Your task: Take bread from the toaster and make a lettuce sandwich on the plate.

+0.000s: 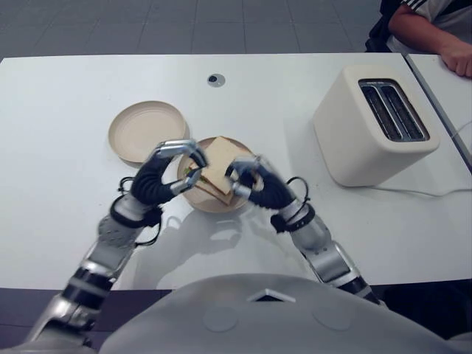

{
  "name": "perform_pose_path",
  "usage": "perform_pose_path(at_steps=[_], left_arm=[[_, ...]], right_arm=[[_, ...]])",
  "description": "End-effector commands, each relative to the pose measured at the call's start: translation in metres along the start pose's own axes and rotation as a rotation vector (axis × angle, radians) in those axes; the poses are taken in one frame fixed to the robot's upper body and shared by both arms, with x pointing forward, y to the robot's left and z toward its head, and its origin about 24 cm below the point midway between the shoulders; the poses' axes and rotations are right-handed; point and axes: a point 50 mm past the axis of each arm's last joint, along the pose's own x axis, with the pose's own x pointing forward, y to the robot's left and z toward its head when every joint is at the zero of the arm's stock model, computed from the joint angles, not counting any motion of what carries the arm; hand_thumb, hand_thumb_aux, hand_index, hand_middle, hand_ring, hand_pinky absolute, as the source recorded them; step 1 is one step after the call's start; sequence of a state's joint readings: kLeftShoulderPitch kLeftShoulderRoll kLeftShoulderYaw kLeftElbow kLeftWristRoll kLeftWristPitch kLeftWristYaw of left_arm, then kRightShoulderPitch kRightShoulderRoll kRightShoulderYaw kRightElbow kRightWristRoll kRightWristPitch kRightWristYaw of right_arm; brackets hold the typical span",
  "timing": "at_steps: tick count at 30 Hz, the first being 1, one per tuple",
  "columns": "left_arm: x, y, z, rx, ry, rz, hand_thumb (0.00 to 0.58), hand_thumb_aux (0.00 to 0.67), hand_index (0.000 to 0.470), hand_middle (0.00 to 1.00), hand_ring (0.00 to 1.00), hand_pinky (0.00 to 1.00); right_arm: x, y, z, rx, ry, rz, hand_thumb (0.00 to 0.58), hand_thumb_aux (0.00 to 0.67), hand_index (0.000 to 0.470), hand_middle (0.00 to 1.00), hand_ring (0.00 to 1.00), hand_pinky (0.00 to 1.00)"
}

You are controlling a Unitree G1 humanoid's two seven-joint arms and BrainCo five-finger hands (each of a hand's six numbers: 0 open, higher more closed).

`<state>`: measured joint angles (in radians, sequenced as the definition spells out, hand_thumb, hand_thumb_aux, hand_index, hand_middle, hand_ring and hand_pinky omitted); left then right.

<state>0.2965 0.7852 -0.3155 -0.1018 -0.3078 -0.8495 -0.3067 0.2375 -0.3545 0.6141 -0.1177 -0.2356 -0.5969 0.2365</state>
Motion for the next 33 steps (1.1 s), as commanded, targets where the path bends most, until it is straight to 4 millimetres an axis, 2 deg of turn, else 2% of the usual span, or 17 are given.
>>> perform_pose_path(at_steps=[1, 2, 4, 7, 10, 13, 17, 19, 20, 21, 22, 23, 25, 26, 29, 31, 33], left_arm=[[-0.078, -0.017, -0.048, -0.032, 0.553, -0.386, 0.580, 0.670, 0.470, 1.00, 1.00, 1.00], [-0.083, -0.024, -0.055, -0.026, 0.599, -0.447, 0.580, 0.670, 0.470, 1.00, 1.00, 1.00], [-0.079, -0.035, -0.063, -0.020, 0.613, -0.495, 0.580, 0.670, 0.470, 1.00, 1.00, 1.00], [-0.046, -0.047, -0.079, 0.068, 0.560, -0.463, 0.580, 0.670, 0.470, 1.00, 1.00, 1.00], [0.001, -0.051, -0.100, 0.217, 0.517, -0.328, 0.580, 0.670, 0.470, 1.00, 1.00, 1.00], [0.044, -0.064, -0.111, 0.268, 0.451, -0.229, 0.580, 0.670, 0.470, 1.00, 1.00, 1.00], [0.080, -0.072, -0.113, 0.285, 0.369, -0.112, 0.580, 0.670, 0.470, 1.00, 1.00, 1.00], [0.097, -0.075, -0.100, 0.192, 0.249, 0.032, 0.580, 0.670, 0.470, 1.00, 1.00, 1.00], [0.103, -0.074, -0.090, 0.127, 0.167, 0.129, 0.560, 0.547, 0.383, 0.91, 0.91, 0.91], [0.106, -0.072, -0.078, 0.045, 0.072, 0.232, 0.436, 0.336, 0.236, 0.31, 0.31, 0.31], [0.105, -0.068, -0.065, -0.041, -0.022, 0.332, 0.053, 0.032, 0.022, 0.00, 0.00, 0.00], [0.102, -0.064, -0.053, -0.112, -0.099, 0.403, 0.000, 0.000, 0.000, 0.00, 0.00, 0.00], [0.094, -0.047, -0.038, -0.242, -0.202, 0.577, 0.000, 0.000, 0.000, 0.00, 0.00, 0.00], [0.090, -0.037, -0.036, -0.277, -0.224, 0.654, 0.000, 0.000, 0.000, 0.00, 0.00, 0.00], [0.083, -0.019, -0.056, -0.261, -0.137, 0.801, 0.000, 0.000, 0.000, 0.00, 0.00, 0.00], [0.078, -0.020, -0.070, -0.214, -0.040, 0.827, 0.000, 0.000, 0.000, 0.00, 0.00, 0.00], [0.076, -0.025, -0.074, -0.164, -0.004, 0.822, 0.000, 0.000, 0.000, 0.00, 0.00, 0.00]], right_arm=[[-0.021, 0.041, -0.016, 0.073, 0.066, 0.300, 0.580, 0.670, 0.470, 1.00, 1.00, 1.00], [-0.023, 0.044, -0.020, 0.071, 0.078, 0.329, 0.580, 0.670, 0.470, 1.00, 1.00, 1.00], [-0.024, 0.045, -0.026, 0.052, 0.104, 0.362, 0.580, 0.670, 0.470, 1.00, 1.00, 1.00], [-0.024, 0.038, -0.040, -0.011, 0.181, 0.333, 0.580, 0.670, 0.470, 1.00, 1.00, 1.00], [-0.020, 0.006, -0.066, -0.142, 0.361, 0.123, 0.580, 0.670, 0.470, 1.00, 1.00, 1.00], [-0.026, -0.031, -0.086, -0.292, 0.525, -0.102, 0.580, 0.670, 0.470, 1.00, 1.00, 1.00], [-0.033, -0.062, -0.096, -0.386, 0.614, -0.297, 0.580, 0.670, 0.470, 1.00, 1.00, 1.00], [-0.032, -0.073, -0.092, -0.404, 0.585, -0.397, 0.580, 0.670, 0.470, 1.00, 1.00, 1.00], [-0.029, -0.079, -0.085, -0.405, 0.529, -0.458, 0.564, 0.557, 0.391, 1.00, 1.00, 1.00], [-0.027, -0.085, -0.074, -0.411, 0.443, -0.527, 0.441, 0.342, 0.240, 1.00, 1.00, 1.00], [-0.026, -0.090, -0.060, -0.398, 0.343, -0.604, 0.000, 0.000, 0.000, 0.79, 0.79, 0.79], [-0.027, -0.095, -0.047, -0.386, 0.258, -0.685, 0.000, 0.000, 0.000, 0.00, 0.00, 0.00], [-0.037, -0.110, -0.026, -0.396, 0.127, -0.881, 0.000, 0.000, 0.000, 0.00, 0.00, 0.00], [-0.041, -0.115, -0.020, -0.402, 0.093, -0.960, 0.000, 0.000, 0.000, 0.00, 0.00, 0.00], [-0.045, -0.118, -0.027, -0.338, 0.134, -1.046, 0.000, 0.000, 0.000, 0.00, 0.00, 0.00], [-0.043, -0.114, -0.036, -0.274, 0.176, -1.022, 0.000, 0.000, 0.000, 0.00, 0.00, 0.00], [-0.041, -0.112, -0.041, -0.237, 0.197, -0.992, 0.000, 0.000, 0.000, 0.00, 0.00, 0.00]])
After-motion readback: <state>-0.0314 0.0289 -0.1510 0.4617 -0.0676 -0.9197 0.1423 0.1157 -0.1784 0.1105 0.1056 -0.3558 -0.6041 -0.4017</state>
